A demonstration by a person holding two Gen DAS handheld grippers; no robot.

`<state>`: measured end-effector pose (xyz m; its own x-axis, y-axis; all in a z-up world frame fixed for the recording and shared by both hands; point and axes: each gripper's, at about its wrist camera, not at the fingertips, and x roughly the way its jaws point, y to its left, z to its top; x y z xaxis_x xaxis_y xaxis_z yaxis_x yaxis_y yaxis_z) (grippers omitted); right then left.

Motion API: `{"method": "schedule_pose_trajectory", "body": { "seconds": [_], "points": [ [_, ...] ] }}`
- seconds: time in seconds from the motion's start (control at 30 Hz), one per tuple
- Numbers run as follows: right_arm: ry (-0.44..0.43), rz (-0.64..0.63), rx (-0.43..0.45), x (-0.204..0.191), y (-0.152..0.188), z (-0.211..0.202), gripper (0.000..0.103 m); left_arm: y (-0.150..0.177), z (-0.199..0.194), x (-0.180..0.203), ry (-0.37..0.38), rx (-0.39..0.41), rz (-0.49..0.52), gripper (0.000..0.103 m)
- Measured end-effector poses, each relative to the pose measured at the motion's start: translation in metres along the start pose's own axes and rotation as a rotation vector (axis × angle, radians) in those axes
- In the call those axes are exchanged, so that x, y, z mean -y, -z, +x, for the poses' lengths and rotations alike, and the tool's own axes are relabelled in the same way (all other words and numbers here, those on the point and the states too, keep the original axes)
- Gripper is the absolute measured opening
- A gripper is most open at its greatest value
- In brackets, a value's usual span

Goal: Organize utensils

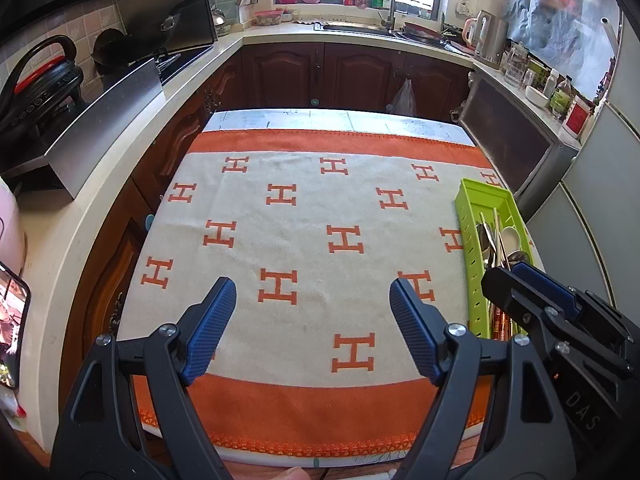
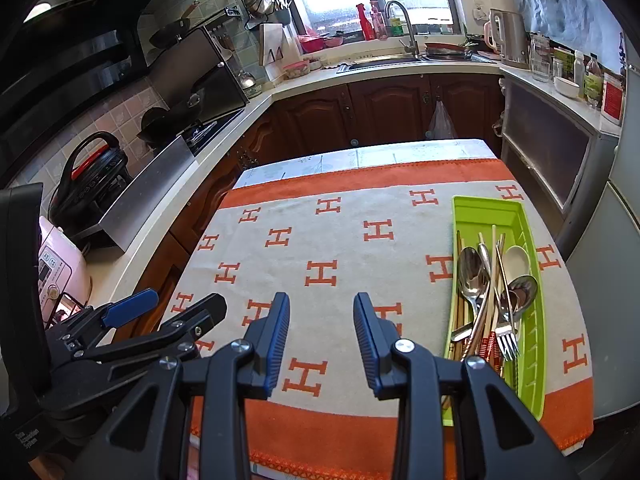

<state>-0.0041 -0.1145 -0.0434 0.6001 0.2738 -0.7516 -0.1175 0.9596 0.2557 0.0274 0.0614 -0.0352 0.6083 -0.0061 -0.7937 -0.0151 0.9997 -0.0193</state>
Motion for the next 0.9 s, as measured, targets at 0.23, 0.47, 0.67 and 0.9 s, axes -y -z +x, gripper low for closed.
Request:
{"method": "schedule_pose_trajectory", "body": {
  "seconds": [0.23, 0.47, 0.67, 0.9],
  "points": [
    [-0.001, -0.002, 0.000, -0.0004, 0.0001, -0.0001, 0.033, 0.0026, -0.0010, -0.0007, -0.002, -0.001, -0.004, 0.077],
    [-0.001, -0.003, 0.000, -0.0001, -0.0002, -0.0004, 0.033, 0.0057, -0.0023, -0.0018, -0.004, 0.003, -0.003, 0.077],
    [-0.001, -0.002, -0.002, -0.0014, 0.0010, -0.0002, 0.033, 0.0084, -0.0038, -0.0031, -0.004, 0.003, -0.004, 0.077],
    [-0.001, -0.003, -0.002, -0.0033, 0.0027, -0.0002, 0.033, 0.0077, -0.0039, -0.0022, -0.004, 0.005, -0.005, 0.077]
  ]
}}
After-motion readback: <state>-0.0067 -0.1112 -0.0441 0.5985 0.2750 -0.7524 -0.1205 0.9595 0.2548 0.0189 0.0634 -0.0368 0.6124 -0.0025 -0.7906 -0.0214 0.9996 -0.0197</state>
